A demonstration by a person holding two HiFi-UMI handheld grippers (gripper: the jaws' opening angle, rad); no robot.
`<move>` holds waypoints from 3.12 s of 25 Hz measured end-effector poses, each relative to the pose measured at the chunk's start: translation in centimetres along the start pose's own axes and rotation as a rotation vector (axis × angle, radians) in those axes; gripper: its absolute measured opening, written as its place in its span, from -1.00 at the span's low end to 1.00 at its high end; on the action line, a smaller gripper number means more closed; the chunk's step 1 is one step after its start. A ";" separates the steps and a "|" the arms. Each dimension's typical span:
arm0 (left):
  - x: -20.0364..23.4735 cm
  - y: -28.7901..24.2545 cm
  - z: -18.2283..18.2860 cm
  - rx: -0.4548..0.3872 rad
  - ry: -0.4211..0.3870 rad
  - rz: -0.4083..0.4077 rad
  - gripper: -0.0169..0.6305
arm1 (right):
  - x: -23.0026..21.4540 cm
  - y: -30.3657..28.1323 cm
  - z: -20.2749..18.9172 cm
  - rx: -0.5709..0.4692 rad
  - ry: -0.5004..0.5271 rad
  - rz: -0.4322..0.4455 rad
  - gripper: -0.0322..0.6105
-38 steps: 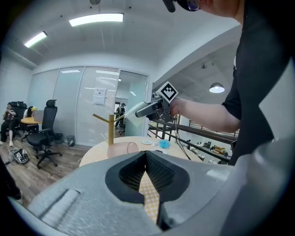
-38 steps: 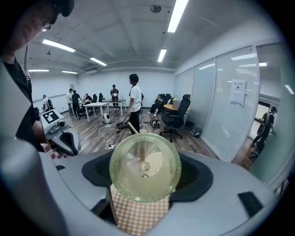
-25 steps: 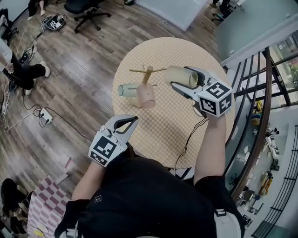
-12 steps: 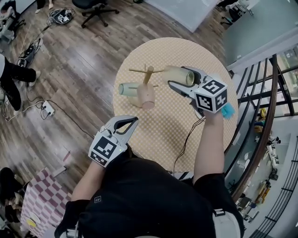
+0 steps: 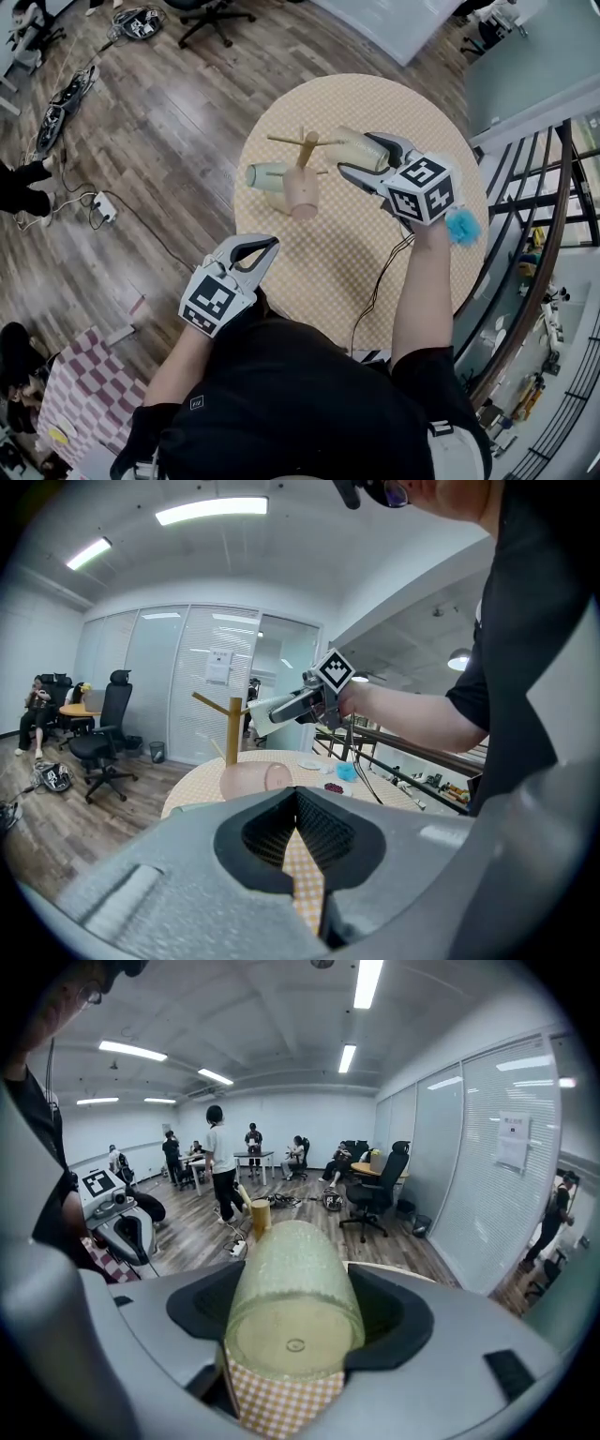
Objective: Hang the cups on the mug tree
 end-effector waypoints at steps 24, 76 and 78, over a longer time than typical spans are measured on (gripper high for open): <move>0.6 -0.2 -0.9 0.007 0.030 0.008 -0.93 | 0.7 -2.5 0.3 0.139 0.296 -0.055 0.18; 1.1 -0.5 -1.7 0.014 0.056 -0.012 -0.93 | 0.6 -1.4 0.4 0.172 0.483 -0.128 0.18; 0.9 -0.6 -1.4 0.014 0.045 -0.022 -0.93 | 0.5 -0.5 0.2 0.157 0.458 -0.140 0.18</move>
Point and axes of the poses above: the fingertips, and each gripper's own axes: y backward along the fingers, x to its left, z out of its top, the point moved 2 cm from there along y, backward along the fingers, and after that the axes turned 7 degrees about -z, right-handed, at the moved point
